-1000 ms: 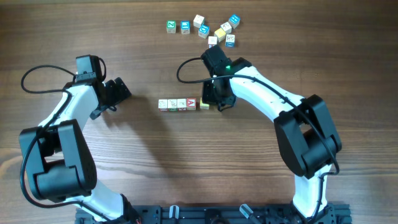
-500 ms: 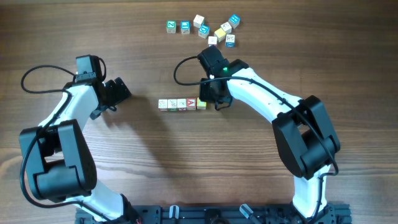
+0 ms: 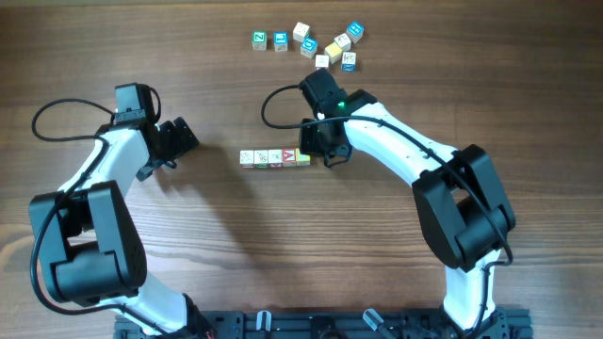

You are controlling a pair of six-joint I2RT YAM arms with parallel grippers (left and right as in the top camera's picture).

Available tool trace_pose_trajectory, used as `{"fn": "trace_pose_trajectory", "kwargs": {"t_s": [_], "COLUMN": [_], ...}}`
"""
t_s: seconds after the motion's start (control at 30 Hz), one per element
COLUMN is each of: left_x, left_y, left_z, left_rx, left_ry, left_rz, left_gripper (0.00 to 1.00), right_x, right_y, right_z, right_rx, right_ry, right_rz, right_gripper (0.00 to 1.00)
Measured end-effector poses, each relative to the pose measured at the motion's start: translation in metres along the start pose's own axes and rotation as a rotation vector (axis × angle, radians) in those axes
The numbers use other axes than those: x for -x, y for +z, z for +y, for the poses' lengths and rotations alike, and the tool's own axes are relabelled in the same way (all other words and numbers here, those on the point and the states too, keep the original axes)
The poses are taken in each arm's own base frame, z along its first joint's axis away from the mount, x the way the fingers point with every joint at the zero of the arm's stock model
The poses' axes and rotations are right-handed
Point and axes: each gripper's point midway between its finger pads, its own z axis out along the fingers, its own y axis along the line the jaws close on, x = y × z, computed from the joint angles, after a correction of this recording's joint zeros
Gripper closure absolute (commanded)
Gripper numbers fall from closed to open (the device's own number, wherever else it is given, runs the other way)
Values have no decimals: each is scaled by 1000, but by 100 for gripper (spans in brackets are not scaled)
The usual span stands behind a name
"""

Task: Form a horizontal line
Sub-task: 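Push the yellow block leftward against the row with the right gripper, then raise the right gripper and move it up toward the block cluster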

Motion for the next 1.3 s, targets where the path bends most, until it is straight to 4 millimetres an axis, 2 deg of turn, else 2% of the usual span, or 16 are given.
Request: {"fn": "trace_pose_trajectory", "kwargs": {"t_s": [0.33, 0.6, 0.77, 0.87, 0.93, 1.0, 1.1, 1.13, 1.17, 1.2, 1.23, 1.3], "left_x": [0, 0, 0, 0, 0, 0, 0, 0, 0, 0, 0, 0], "left_y": [0, 0, 0, 0, 0, 0, 0, 0, 0, 0, 0, 0], "left_z": [0, 0, 0, 0, 0, 0, 0, 0, 0, 0, 0, 0], "left_rx": [0, 0, 0, 0, 0, 0, 0, 0, 0, 0, 0, 0], "left_ry": [0, 0, 0, 0, 0, 0, 0, 0, 0, 0, 0, 0], "left_rz": [0, 0, 0, 0, 0, 0, 0, 0, 0, 0, 0, 0], "left_gripper": [0, 0, 0, 0, 0, 0, 0, 0, 0, 0, 0, 0], "right_x": [-6, -9, -12, -9, 1, 19, 45, 54, 64, 70, 75, 83], "right_y": [0, 0, -1, -2, -5, -10, -15, -17, -19, -20, -23, -27], "right_z": [-6, -3, -13, -26, -41, -66, -87, -96, -105, -112, -121, -140], "right_rx": [-26, -6, -53, -83, -94, -103, -88, -92, -107, -122, -147, -205], "right_ry": [11, 13, 19, 46, 86, 153, 172, 184, 196, 202, 209, 226], "right_rz": [25, 40, 46, 51, 39, 17, -44, -68, -101, -125, -145, -179], "right_gripper": [94, 94, 91, 91, 90, 85, 83, 80, 66, 37, 0, 0]}}
